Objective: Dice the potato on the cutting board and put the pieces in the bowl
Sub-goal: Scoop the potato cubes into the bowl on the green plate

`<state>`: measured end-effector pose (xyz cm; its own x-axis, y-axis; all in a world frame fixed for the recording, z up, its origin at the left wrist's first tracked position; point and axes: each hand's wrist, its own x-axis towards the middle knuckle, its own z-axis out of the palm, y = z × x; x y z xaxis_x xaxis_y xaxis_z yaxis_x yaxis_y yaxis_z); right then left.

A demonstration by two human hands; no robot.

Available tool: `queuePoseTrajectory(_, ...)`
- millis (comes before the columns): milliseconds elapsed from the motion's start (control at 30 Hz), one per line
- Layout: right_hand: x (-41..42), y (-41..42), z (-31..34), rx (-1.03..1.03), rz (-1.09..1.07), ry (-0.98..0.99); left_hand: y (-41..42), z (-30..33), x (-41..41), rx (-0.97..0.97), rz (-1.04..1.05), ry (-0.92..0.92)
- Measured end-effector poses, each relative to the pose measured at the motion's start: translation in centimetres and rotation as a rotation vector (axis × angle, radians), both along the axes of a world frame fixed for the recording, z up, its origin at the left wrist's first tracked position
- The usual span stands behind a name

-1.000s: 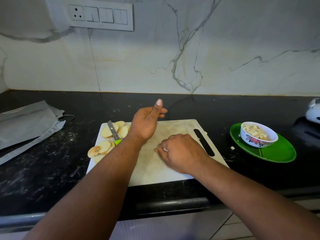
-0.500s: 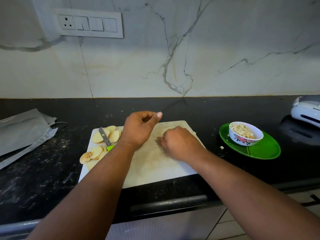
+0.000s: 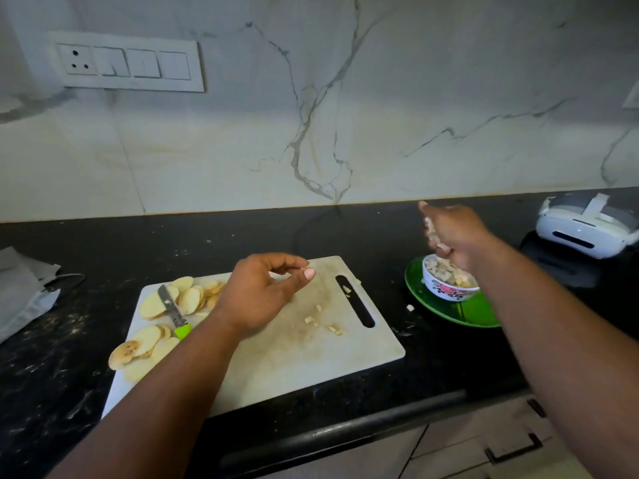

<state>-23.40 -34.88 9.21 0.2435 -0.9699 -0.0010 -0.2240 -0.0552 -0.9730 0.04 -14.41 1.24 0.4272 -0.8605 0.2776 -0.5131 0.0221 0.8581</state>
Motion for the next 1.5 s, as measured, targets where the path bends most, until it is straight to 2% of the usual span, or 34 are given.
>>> queuePoseTrajectory(67,-2.0,-1.4,-0.1,-0.279,-0.038,0.438,0.0,0.3,-0.2,-0.017,-0.012,0.009)
queuePoseTrajectory(133,-3.2,-2.6,-0.5,-0.422,0.025,0.849,0.1,0.5,-0.2,-0.043,-0.021,0.014)
queuePoseTrajectory(167,-3.5,-3.0,-0.8,-0.448,0.072,0.997,0.1,0.5,-0.2,-0.056,-0.021,0.006)
queuePoseTrajectory(233,-3.7,-3.8,-1.3,-0.457,0.160,1.122,0.2,0.5,-0.1,-0.072,-0.017,-0.009)
queuePoseTrajectory(333,-3.7,-3.7,-0.4,-0.443,0.200,1.020,0.2,0.4,0.1,-0.077,-0.012,-0.030)
queuePoseTrajectory(467,-2.6,-1.8,0.9,-0.616,0.068,0.732,0.0,0.1,0.2,-0.073,-0.009,-0.038)
queuePoseTrajectory(533,-0.5,0.6,0.3,-0.518,0.155,0.494,-0.1,0.2,0.5,-0.070,0.000,-0.034)
queuePoseTrajectory(600,2.2,3.4,-0.5,-0.381,0.339,0.370,-0.1,0.4,0.7,-0.079,0.014,-0.028)
queuePoseTrajectory(667,4.9,6.1,-1.9,-0.347,0.527,0.420,-0.1,0.6,1.1,-0.095,0.037,-0.021)
queuePoseTrajectory(733,7.1,8.1,-3.8,-0.403,0.662,0.559,-0.1,0.7,1.4,-0.112,0.051,-0.019)
queuePoseTrajectory(833,9.1,10.3,-6.4,-0.474,0.695,0.701,-0.3,0.2,1.8,-0.127,0.036,0.005)
queuePoseTrajectory(933,9.0,11.5,-7.1,-0.681,0.813,0.719,-0.6,-0.2,1.9,-0.122,0.008,0.030)
queuePoseTrajectory(1000,7.8,11.8,-6.5,-0.731,0.903,0.705,-0.8,-0.3,2.0,-0.113,-0.004,0.021)
queuePoseTrajectory(1100,5.8,11.1,-6.3,-0.747,0.748,0.687,-1.2,-0.3,2.4,-0.123,0.004,0.015)
queuePoseTrajectory(1167,5.2,10.9,-6.4,-0.668,0.643,0.771,-1.3,-0.3,2.5,-0.128,0.010,0.023)
queuePoseTrajectory(1267,5.9,11.9,-7.3,-0.526,0.630,0.781,-1.3,-0.4,2.5,-0.105,0.014,0.018)
queuePoseTrajectory(1333,6.8,12.7,-7.6,-0.528,0.572,0.743,-1.2,-0.5,2.4,-0.087,0.021,-0.006)
queuePoseTrajectory(1500,8.2,13.6,-6.9,-0.511,0.516,0.819,-1.3,-0.7,2.0,-0.057,0.021,-0.048)
